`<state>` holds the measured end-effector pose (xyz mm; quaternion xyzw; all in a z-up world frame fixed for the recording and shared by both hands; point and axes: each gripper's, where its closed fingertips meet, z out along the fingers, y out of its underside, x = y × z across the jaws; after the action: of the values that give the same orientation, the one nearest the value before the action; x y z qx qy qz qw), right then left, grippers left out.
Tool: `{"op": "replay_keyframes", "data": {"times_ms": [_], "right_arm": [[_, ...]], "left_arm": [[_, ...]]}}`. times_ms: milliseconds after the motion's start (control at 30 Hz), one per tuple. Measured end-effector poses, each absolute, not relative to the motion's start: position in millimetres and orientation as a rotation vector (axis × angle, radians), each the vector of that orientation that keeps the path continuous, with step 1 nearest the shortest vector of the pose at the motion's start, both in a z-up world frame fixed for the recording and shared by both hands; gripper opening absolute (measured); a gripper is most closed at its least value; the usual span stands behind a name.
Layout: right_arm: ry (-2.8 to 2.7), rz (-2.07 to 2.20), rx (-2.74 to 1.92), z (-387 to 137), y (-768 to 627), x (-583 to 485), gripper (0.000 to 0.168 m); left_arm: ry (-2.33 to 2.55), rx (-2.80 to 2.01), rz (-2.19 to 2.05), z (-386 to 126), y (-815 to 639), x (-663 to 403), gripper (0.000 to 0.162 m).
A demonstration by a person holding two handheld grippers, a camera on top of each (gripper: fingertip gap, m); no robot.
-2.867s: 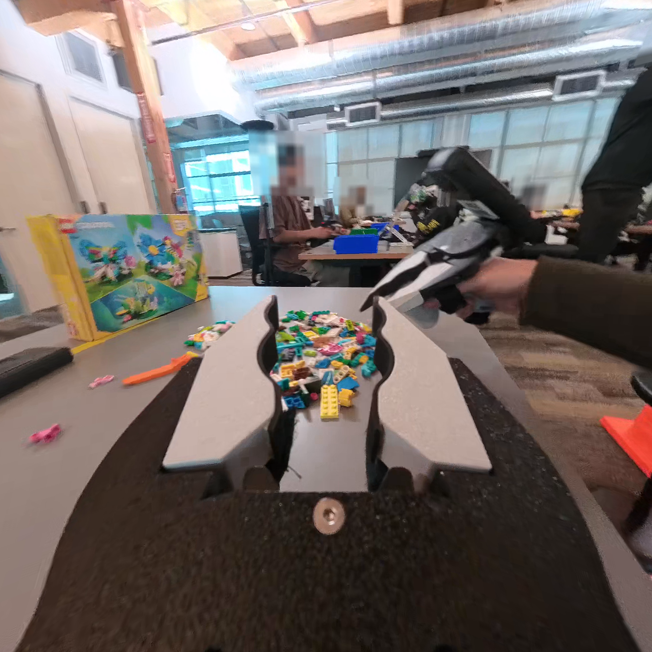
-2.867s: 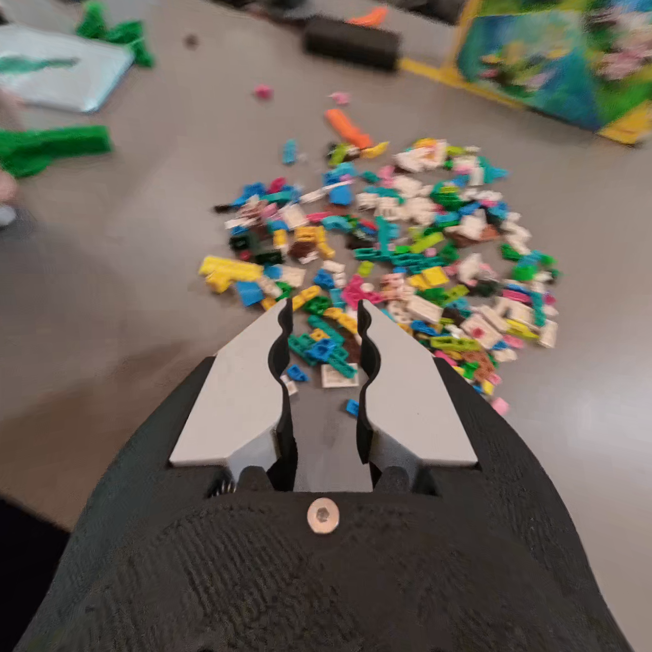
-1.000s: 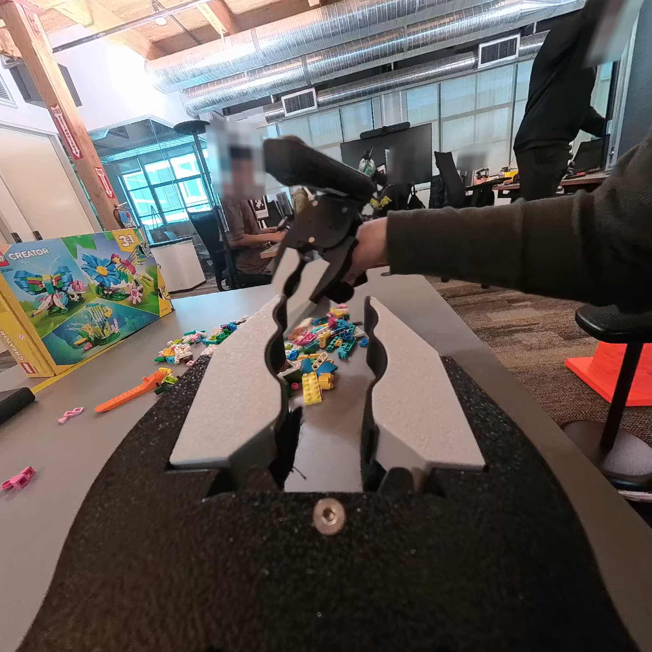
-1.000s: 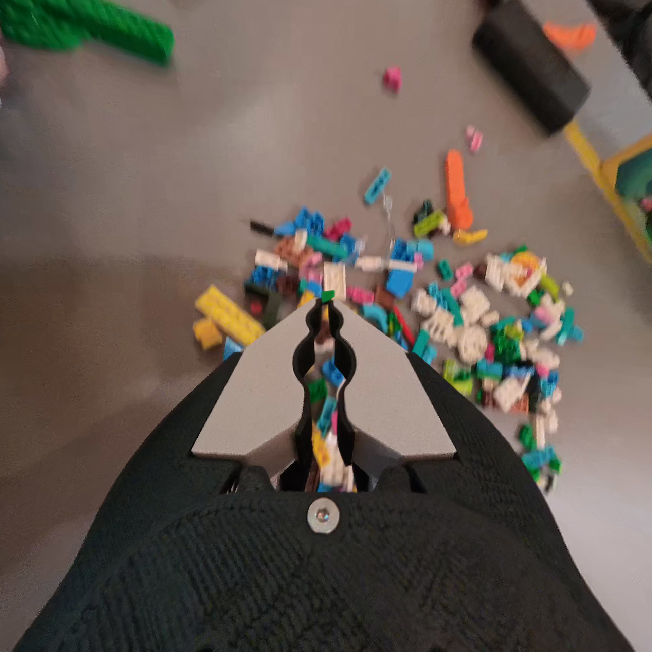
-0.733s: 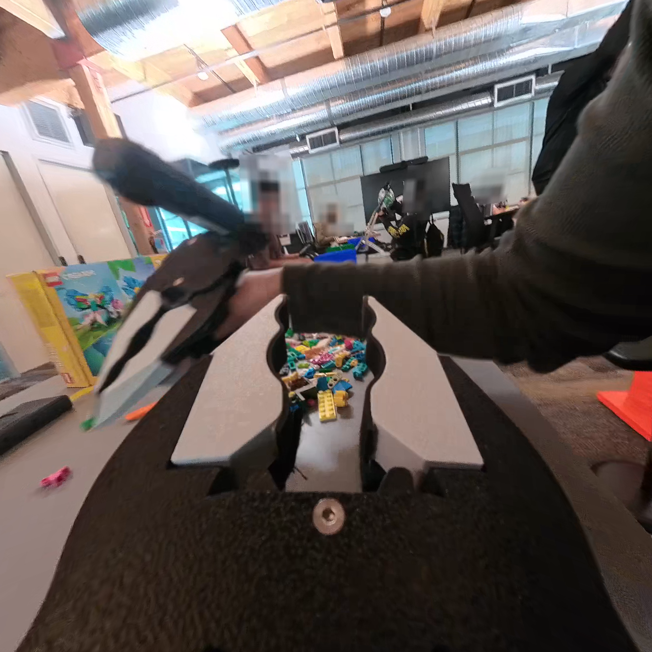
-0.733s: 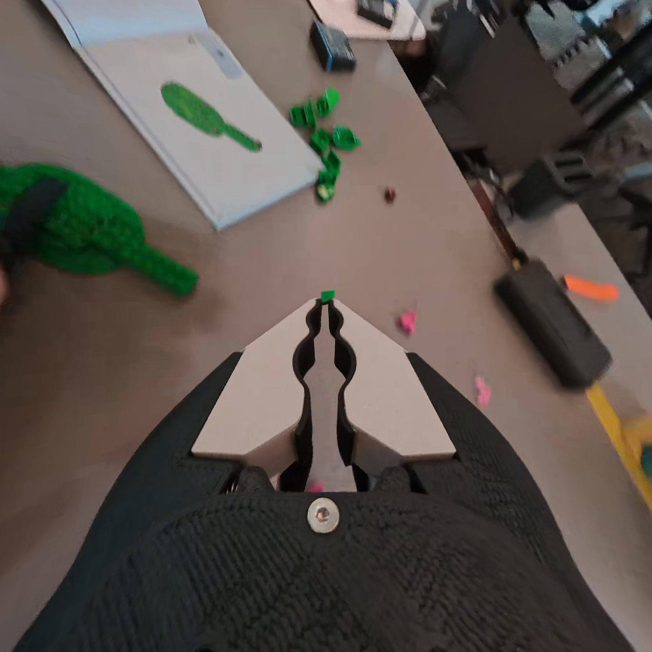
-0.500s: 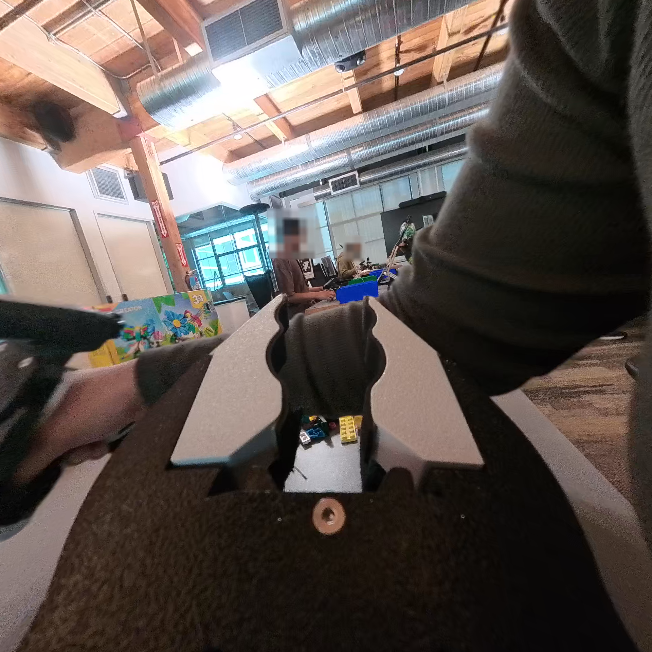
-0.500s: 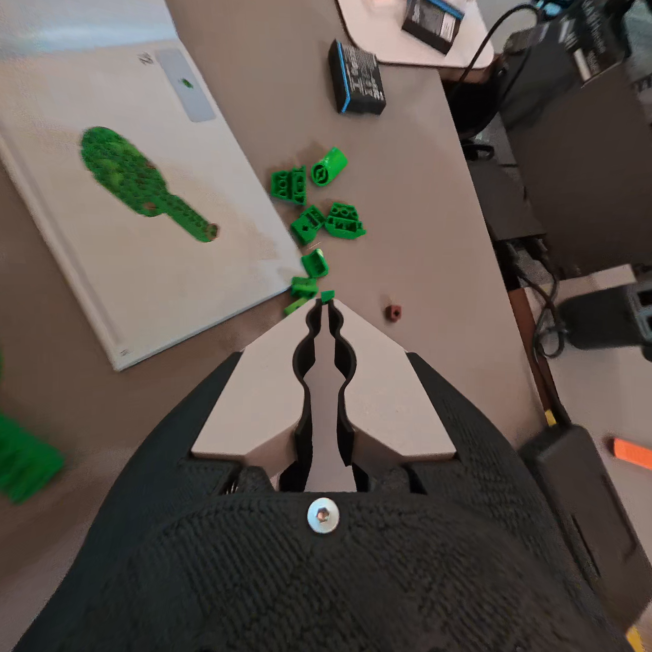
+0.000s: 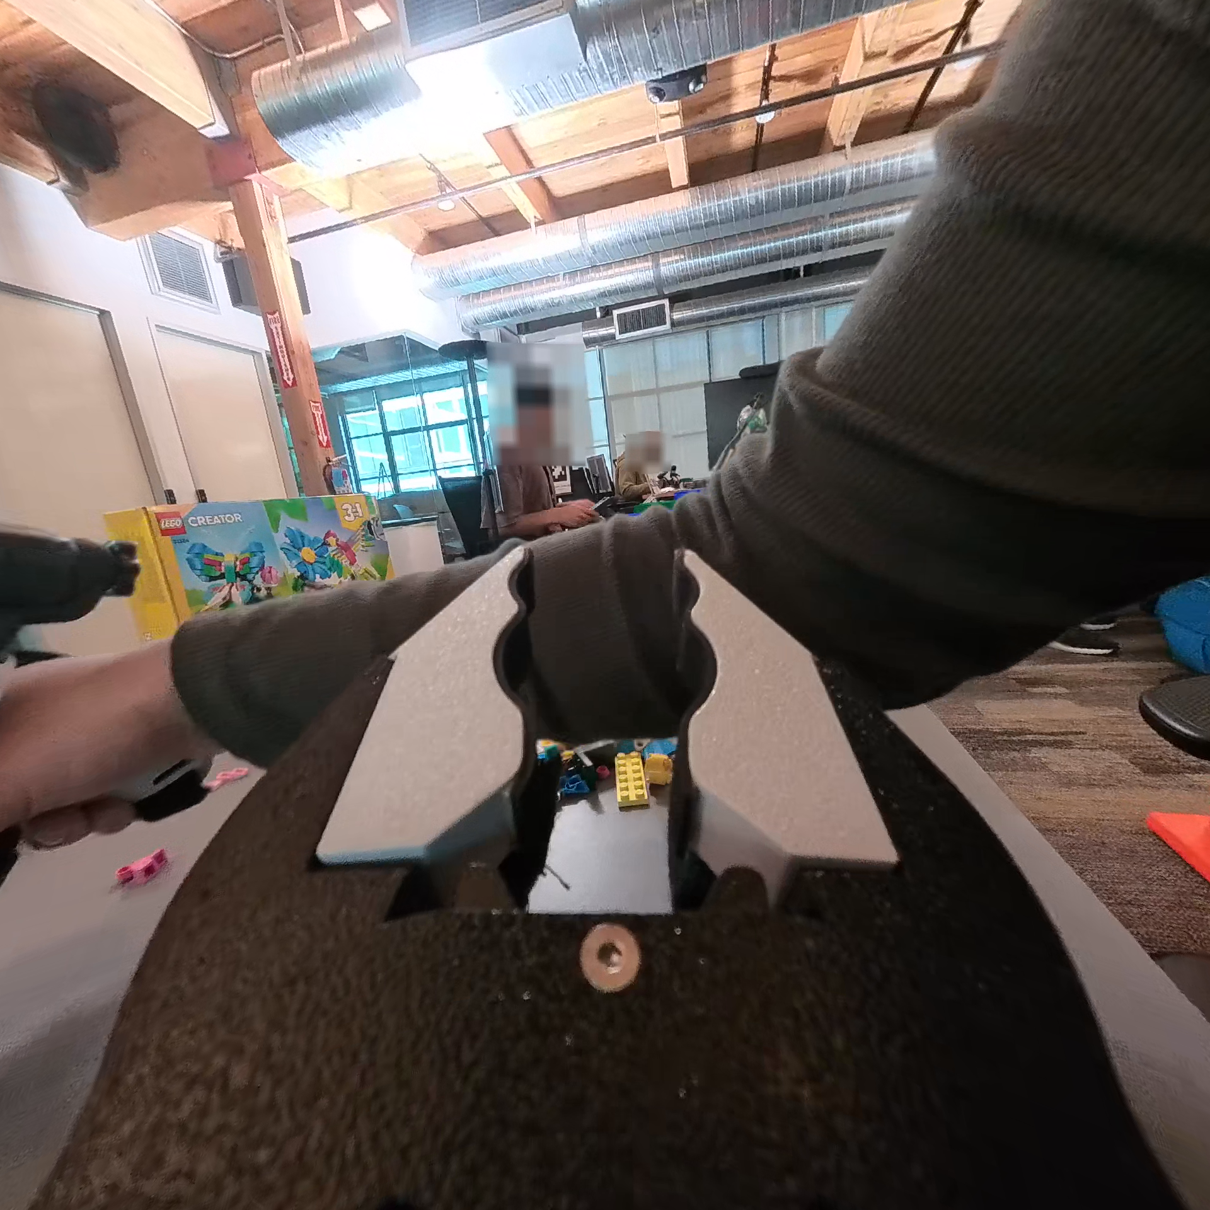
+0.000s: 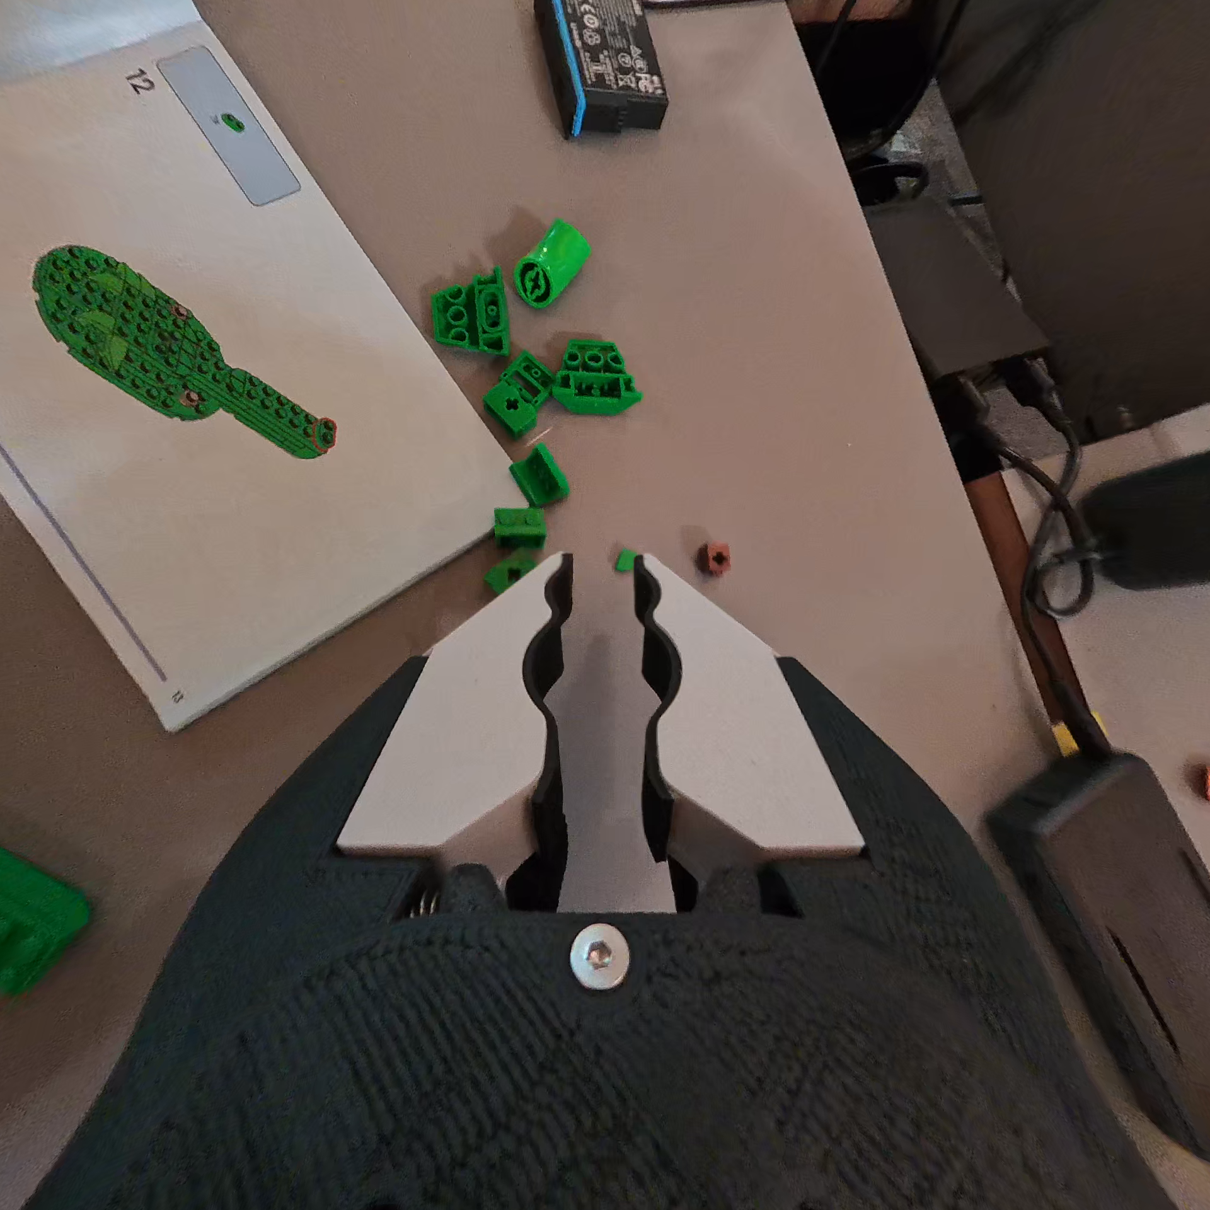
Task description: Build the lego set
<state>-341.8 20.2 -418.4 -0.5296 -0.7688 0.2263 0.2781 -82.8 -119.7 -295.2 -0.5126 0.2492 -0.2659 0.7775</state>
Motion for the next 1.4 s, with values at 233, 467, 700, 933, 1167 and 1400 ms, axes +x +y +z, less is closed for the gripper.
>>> {"op": "replay_keyframes", "data": {"times_ms": [233,467,700,933,1167,1400], "right_arm": [[-1.819,0.556,-1.537,-356,36,-227,0.020],[-1.611,0.375,-1.920,-386,28,-51,0.020],[-1.545,0.457,-2.144,-432,-10,27,0.018],[-1.534,0.484,-2.112,-437,-17,22,0.011],[-1.532,0.429,-2.078,-439,-10,15,0.012],[-1.536,0.432,-2.014,-430,-13,6,0.010]], "left_arm": [[0.559,-1.121,-0.519,-298,-118,-82,0.037],[0.530,-1.169,-0.540,-303,-109,-83,0.036],[0.548,-1.179,-0.531,-306,-109,-81,0.034],[0.564,-1.182,-0.541,-307,-111,-79,0.034],[0.575,-1.187,-0.547,-308,-111,-77,0.034],[0.581,-1.192,-0.551,-309,-111,-76,0.034]]}}
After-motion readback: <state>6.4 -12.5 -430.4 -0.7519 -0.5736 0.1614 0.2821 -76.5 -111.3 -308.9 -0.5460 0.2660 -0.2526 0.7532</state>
